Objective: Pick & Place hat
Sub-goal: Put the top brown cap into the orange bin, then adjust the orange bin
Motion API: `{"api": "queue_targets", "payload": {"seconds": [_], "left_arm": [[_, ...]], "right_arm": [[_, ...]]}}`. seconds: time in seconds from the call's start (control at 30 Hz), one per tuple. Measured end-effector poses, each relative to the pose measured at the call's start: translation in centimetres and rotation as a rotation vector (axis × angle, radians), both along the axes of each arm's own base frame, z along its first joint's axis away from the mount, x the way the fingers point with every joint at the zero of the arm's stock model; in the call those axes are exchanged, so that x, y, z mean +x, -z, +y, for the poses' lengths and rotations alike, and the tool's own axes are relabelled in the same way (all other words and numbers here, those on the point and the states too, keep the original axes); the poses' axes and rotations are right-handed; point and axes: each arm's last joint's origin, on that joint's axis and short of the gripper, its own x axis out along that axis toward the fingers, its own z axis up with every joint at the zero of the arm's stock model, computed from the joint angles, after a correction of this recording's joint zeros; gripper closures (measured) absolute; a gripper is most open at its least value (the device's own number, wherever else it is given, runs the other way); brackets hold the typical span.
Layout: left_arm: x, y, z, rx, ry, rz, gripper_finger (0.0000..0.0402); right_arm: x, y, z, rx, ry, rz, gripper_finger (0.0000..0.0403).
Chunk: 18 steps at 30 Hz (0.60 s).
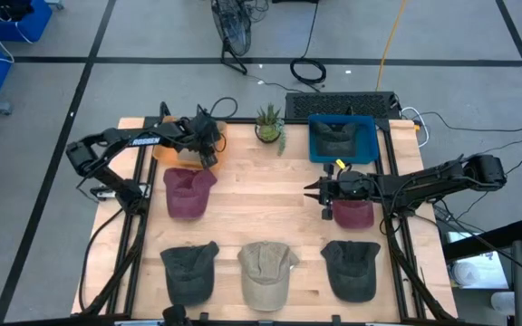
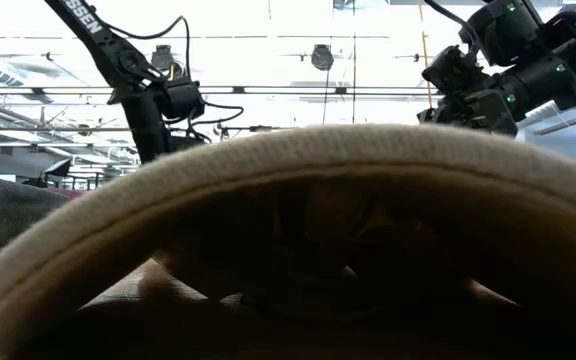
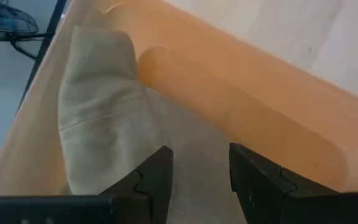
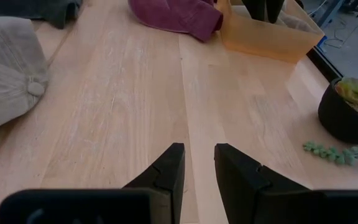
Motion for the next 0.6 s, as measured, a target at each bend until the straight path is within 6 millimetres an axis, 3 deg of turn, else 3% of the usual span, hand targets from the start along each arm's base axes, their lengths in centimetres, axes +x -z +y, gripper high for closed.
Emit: {"api": "queue_targets", "payload": {"seconds": [0.3,0.6], "left_arm": [[0.4,-0.7,-0.3,0.030,0.010,-0.037,0.0241],[1.2,-3.4,-2.5,0.095,0.110,-0.126,0.0241]], "right_arm": [[0.0,0.0,0.0,0.001,0.001,0.000,0.0325],[0.0,0.0,0.0,-0.003,-0.001,0.004,0.0325]]}}
